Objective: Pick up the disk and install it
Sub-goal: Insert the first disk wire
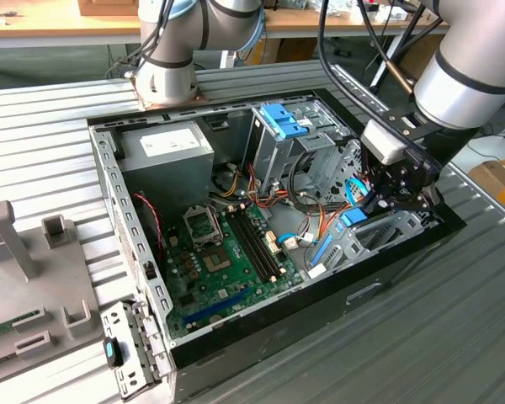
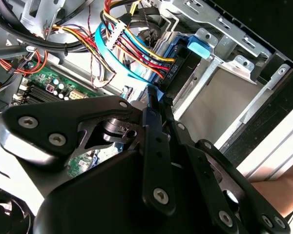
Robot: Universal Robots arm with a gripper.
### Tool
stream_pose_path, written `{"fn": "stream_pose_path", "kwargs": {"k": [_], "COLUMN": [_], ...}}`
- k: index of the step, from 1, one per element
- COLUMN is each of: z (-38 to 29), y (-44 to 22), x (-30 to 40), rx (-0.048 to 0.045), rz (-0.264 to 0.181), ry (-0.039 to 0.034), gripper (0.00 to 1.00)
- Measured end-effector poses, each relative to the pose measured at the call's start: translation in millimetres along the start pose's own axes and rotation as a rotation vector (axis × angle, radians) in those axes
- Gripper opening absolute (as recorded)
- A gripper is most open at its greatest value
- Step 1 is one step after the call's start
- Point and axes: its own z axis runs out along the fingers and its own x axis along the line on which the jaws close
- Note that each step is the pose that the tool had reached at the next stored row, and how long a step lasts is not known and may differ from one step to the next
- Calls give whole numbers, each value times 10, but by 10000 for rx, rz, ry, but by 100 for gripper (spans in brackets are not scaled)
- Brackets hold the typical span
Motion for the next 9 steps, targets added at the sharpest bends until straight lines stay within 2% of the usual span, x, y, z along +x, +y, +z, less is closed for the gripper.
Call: {"fn": "stream_pose_path", "kwargs": {"k": [5,6,7,8,9], "z": [5,5,6,5,5], "y": [1,1,1,1,1], "x": [0,0,0,1,0], "rx": [0,0,0,0,0], "rz": [1,1,1,1,1], "ry": [-4,-4,-5,-4,-2], "gripper": [17,23,23,30,30]}}
